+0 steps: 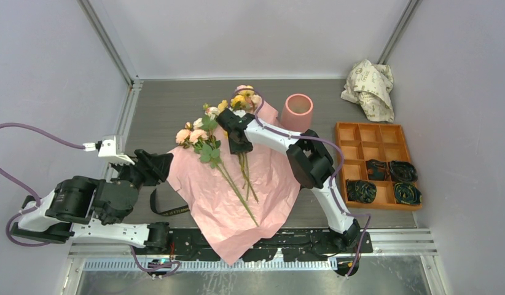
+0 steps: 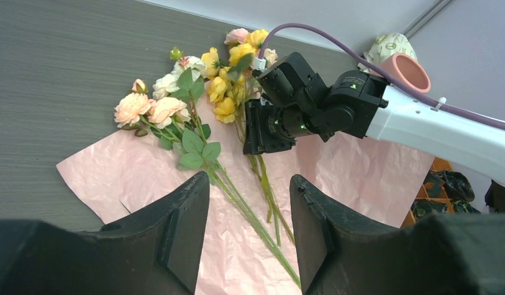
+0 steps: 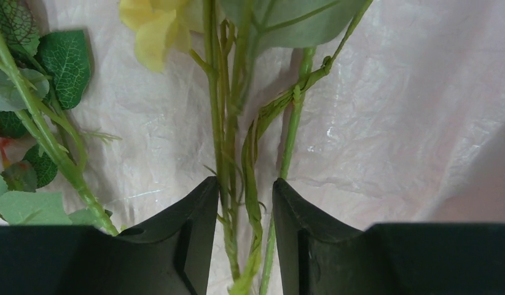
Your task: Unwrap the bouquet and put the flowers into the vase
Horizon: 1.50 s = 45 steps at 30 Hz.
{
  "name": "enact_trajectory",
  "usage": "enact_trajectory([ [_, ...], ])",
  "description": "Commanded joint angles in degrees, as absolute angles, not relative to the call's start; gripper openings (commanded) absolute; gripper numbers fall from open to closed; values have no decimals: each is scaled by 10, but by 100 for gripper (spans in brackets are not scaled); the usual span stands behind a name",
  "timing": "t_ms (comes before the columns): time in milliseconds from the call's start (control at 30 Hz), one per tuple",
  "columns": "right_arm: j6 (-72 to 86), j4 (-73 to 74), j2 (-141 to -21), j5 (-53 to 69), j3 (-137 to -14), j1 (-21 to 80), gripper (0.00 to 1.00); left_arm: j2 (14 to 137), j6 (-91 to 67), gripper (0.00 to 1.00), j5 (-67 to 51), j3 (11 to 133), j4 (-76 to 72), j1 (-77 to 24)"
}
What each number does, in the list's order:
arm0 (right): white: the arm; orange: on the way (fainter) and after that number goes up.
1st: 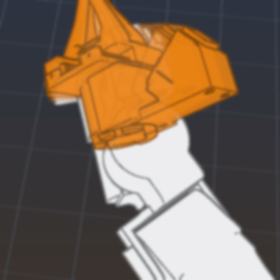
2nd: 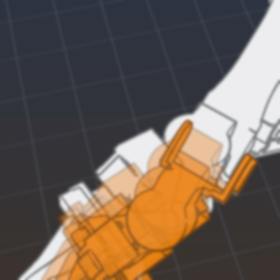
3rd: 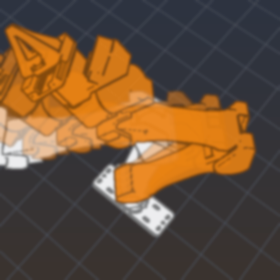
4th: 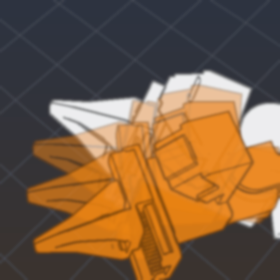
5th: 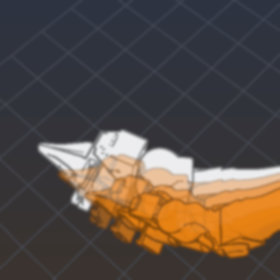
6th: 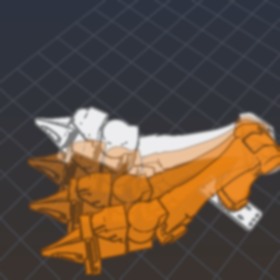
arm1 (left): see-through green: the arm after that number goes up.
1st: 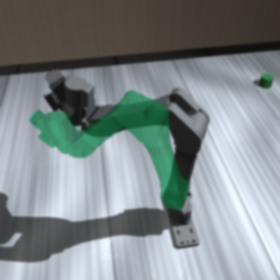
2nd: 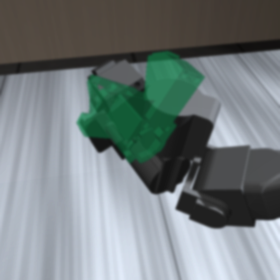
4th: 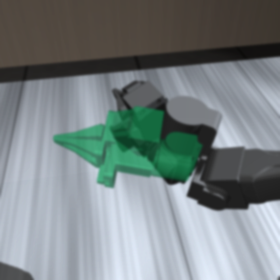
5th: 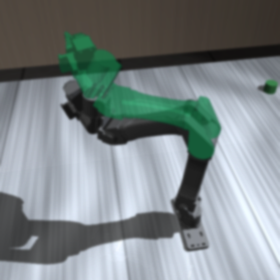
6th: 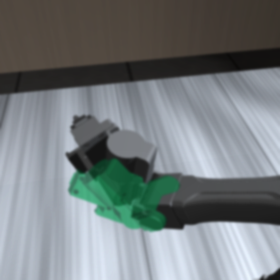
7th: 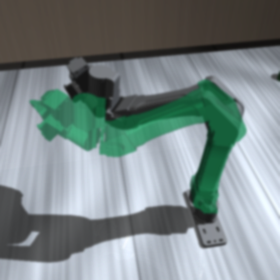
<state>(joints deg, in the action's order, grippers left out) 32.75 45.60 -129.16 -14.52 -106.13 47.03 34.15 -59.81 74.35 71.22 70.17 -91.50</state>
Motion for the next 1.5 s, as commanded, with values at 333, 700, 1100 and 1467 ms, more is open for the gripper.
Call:
enact_trajectory([
  [333,331,441,-1305,-120,-1043,468,2,346,-609,52,761,708,678,-917],
  [700,301,443,-1133,-136,-967,495,1,343,-608,53,764,705,674,-917],
  [1100,294,451,-1072,-103,-901,585,1,350,-600,53,762,705,661,-917],
  [1467,298,489,-1075,-212,-940,595,45,346,-602,53,751,704,663,-917],
])
